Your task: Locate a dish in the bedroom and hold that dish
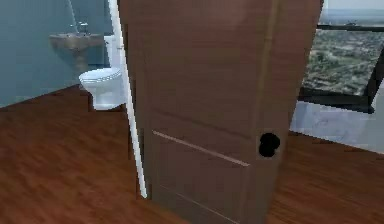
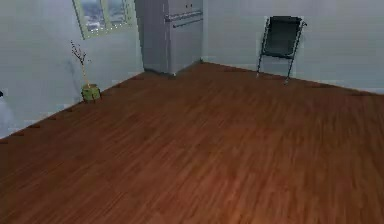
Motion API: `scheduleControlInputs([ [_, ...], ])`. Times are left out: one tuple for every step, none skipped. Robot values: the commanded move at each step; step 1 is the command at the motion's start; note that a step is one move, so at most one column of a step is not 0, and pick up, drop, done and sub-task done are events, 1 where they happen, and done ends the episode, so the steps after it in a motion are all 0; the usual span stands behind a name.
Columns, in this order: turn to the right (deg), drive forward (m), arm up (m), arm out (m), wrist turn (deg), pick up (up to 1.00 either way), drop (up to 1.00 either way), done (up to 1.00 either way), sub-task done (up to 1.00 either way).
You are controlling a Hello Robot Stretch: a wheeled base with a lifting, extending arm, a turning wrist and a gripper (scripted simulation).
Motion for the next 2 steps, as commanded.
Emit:
scheduleControlInputs([
  [-33.0, 0.00, 0.00, 0.00, 0.0, 0.00, 0.00, 0.00, 0.00],
  [0.0, 1.00, 0.00, 0.00, 0.0, 0.00, 0.00, 0.00, 0.00],
])
